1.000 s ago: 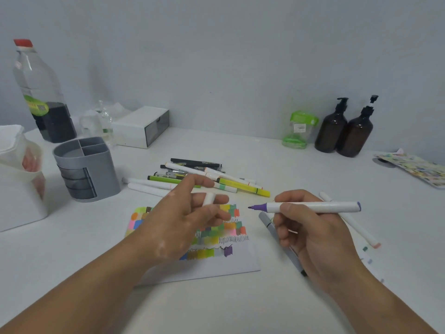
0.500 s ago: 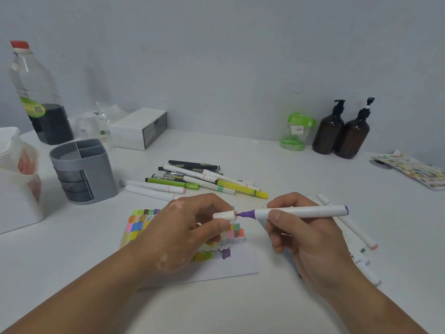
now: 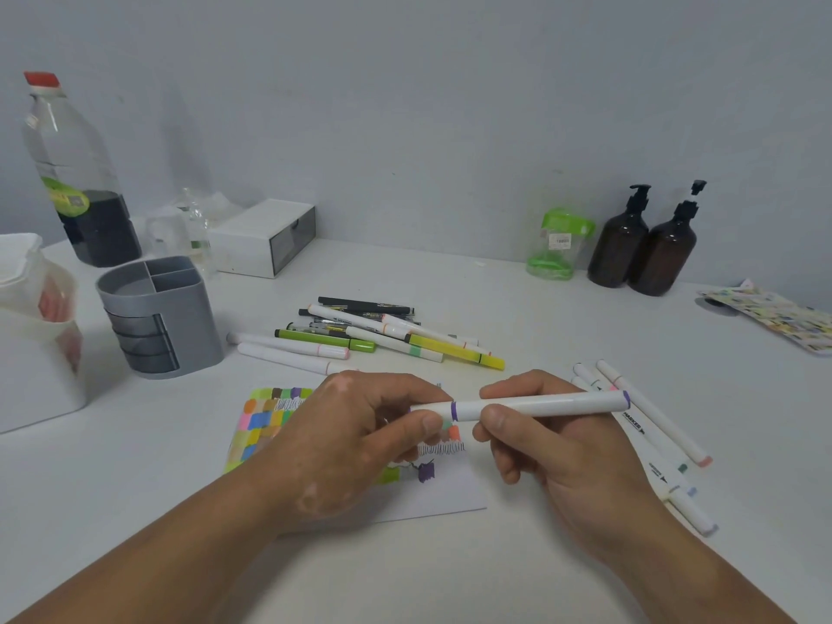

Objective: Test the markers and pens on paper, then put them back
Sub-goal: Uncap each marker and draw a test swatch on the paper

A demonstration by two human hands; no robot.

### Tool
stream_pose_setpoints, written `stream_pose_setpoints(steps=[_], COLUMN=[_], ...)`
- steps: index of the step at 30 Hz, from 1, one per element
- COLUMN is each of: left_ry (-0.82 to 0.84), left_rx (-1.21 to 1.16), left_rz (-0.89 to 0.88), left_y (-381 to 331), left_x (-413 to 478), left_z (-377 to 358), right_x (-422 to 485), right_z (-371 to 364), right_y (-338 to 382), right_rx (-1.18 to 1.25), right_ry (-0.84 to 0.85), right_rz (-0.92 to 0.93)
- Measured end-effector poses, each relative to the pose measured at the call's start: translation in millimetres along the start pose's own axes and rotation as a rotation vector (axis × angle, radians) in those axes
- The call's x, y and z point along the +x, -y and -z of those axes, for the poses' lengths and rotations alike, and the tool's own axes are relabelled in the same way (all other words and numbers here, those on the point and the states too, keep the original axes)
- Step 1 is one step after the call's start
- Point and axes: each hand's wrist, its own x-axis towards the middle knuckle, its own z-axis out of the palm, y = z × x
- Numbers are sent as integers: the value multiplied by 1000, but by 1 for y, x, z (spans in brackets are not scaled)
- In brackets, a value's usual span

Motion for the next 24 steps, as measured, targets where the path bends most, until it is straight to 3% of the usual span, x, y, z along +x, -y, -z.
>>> stream_pose_setpoints(steps=[17, 24], left_ry=[28, -73], left_rx=[75, 147], left_rz=[-98, -5], left_y=[8, 25], left_x=[5, 12], left_z=[1, 24], right_x=[1, 1], right_z=[-1, 11], right_y=[3, 8], right_rx=[12, 97], right_ry=[3, 320], right_rz=[-28, -123])
